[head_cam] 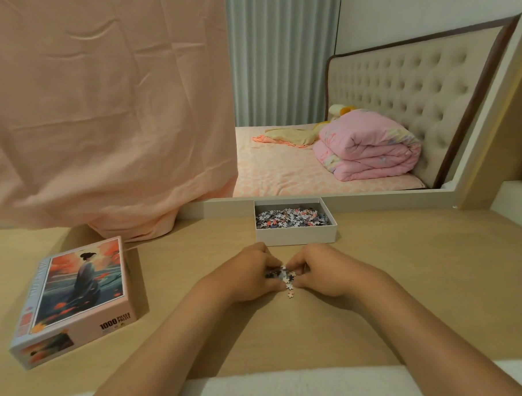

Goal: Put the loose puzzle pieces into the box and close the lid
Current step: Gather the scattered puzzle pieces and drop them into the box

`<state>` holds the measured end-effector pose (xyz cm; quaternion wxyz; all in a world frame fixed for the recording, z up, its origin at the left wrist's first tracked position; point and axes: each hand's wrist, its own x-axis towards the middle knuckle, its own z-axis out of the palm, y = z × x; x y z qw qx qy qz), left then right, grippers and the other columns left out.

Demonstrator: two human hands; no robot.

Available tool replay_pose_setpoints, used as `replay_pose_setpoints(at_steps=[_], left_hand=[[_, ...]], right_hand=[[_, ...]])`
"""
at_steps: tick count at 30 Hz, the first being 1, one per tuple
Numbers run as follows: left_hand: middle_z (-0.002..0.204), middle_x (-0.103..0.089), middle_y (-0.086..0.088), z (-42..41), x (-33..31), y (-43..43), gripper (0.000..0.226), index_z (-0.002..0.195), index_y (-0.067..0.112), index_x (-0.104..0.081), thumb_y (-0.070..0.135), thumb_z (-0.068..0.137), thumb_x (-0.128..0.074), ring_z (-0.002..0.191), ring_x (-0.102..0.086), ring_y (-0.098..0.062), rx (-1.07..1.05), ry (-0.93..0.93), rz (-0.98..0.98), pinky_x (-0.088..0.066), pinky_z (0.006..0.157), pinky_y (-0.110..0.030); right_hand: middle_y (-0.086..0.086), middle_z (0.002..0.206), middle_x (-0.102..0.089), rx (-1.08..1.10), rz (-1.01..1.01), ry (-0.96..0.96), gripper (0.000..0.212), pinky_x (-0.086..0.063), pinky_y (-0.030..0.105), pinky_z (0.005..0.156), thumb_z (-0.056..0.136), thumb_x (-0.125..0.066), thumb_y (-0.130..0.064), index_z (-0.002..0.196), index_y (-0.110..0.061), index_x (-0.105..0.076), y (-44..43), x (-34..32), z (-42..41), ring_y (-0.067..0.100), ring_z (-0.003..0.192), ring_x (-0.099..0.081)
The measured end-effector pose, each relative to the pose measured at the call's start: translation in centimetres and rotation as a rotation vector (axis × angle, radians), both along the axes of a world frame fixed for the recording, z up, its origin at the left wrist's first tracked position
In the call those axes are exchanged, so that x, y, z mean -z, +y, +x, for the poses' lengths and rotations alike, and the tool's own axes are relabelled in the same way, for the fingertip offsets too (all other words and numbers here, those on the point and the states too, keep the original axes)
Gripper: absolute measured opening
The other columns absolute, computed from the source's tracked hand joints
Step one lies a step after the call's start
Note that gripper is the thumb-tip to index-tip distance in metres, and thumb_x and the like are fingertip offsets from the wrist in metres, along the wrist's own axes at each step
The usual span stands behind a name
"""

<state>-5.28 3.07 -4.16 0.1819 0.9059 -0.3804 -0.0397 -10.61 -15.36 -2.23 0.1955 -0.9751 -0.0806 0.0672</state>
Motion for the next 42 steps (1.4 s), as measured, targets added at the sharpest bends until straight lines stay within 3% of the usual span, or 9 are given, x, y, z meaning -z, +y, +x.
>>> replay_pose_setpoints(at_steps=[8,11,15,20,25,28,32,37,42], left_hand=[[0.116,-0.045,0.002,0.0,-1.6,0.9,0.065,0.128,0.022,-0.054,0.057,0.076,-0.072,0.102,-0.053,-0.017,-0.041,0.080,0.141,-0.046,0.093,-0.036],[0.124,-0.043,0.002,0.4,-1.8,1.6,0.058,0.132,0.027,-0.054,0.050,0.082,-0.068,0.102,-0.050,-0.015,-0.050,0.060,0.225,-0.043,0.093,-0.030],[0.103,-0.065,-0.011,0.0,-1.7,0.5,0.030,0.115,0.015,-0.071,0.025,0.087,-0.069,0.085,-0.057,-0.019,-0.001,0.013,0.054,-0.039,0.072,-0.025],[0.099,-0.064,0.003,0.1,-1.0,0.2,0.044,0.125,0.018,-0.063,0.025,0.083,-0.075,0.077,-0.053,-0.007,-0.065,0.051,-0.072,-0.035,0.064,-0.012],[0.111,-0.048,-0.005,0.3,-0.8,0.4,0.035,0.115,0.011,-0.064,0.031,0.088,-0.068,0.093,-0.052,-0.019,-0.038,0.052,0.053,-0.042,0.087,-0.030],[0.095,-0.059,-0.010,0.1,-0.7,-0.4,0.026,0.107,0.013,-0.073,0.026,0.086,-0.068,0.087,-0.055,-0.021,-0.016,0.011,0.007,-0.045,0.081,-0.036],[0.091,-0.070,-0.006,-0.2,-0.7,-1.1,0.022,0.102,0.015,-0.077,0.022,0.082,-0.072,0.081,-0.060,-0.016,-0.070,-0.024,-0.066,-0.045,0.071,-0.028],[0.085,-0.068,0.006,0.1,-0.1,-0.8,0.019,0.093,0.018,-0.072,0.020,0.076,-0.080,0.069,-0.056,-0.002,-0.150,0.083,-0.203,-0.038,0.058,-0.008],[0.078,-0.069,0.004,0.1,0.4,-1.1,0.016,0.085,0.018,-0.068,0.015,0.075,-0.079,0.071,-0.063,-0.011,-0.211,0.133,-0.340,-0.049,0.068,-0.023]], right_hand=[[-0.003,0.098,-0.056,0.028,0.004,0.068,0.055,-0.050,0.038,0.082,0.073,-0.076,-0.051,0.117,-0.022,-0.060,-0.3,-0.1,-0.1,0.016,0.088,-0.057],[0.001,0.088,-0.053,0.023,-0.067,0.030,0.037,-0.047,0.038,0.075,0.075,-0.077,-0.053,0.087,-0.025,-0.056,0.2,0.3,0.1,0.019,0.079,-0.052],[-0.002,0.084,-0.056,0.035,0.052,-0.010,0.041,-0.043,0.032,0.067,0.080,-0.078,-0.040,0.113,-0.019,-0.066,0.5,0.5,0.5,0.014,0.072,-0.051],[-0.009,0.096,-0.058,0.085,0.105,0.014,0.049,-0.048,0.027,0.080,0.076,-0.083,-0.037,0.118,-0.026,-0.062,0.1,0.3,0.5,0.011,0.085,-0.057],[-0.004,0.071,-0.043,0.046,0.013,0.036,0.035,-0.034,0.031,0.060,0.080,-0.079,-0.036,0.071,-0.026,-0.047,0.2,0.2,0.7,0.016,0.067,-0.040],[-0.002,0.071,-0.058,0.062,0.010,0.014,0.013,-0.036,0.027,0.058,0.082,-0.078,-0.033,0.079,-0.024,-0.069,0.8,0.0,0.8,0.015,0.070,-0.048],[0.001,0.092,-0.072,0.133,0.078,-0.020,0.028,-0.044,0.023,0.063,0.078,-0.083,-0.028,0.104,-0.020,-0.077,1.2,0.1,0.9,0.011,0.069,-0.060],[0.000,0.074,-0.069,0.234,0.304,0.007,0.021,-0.049,0.022,0.051,0.072,-0.087,-0.012,0.087,-0.020,-0.075,1.0,0.9,1.1,0.013,0.050,-0.060],[0.017,0.074,-0.072,0.301,0.585,0.077,0.018,-0.058,0.037,0.066,0.071,-0.083,0.003,0.086,-0.002,-0.074,0.8,1.4,1.2,0.020,0.057,-0.063]])
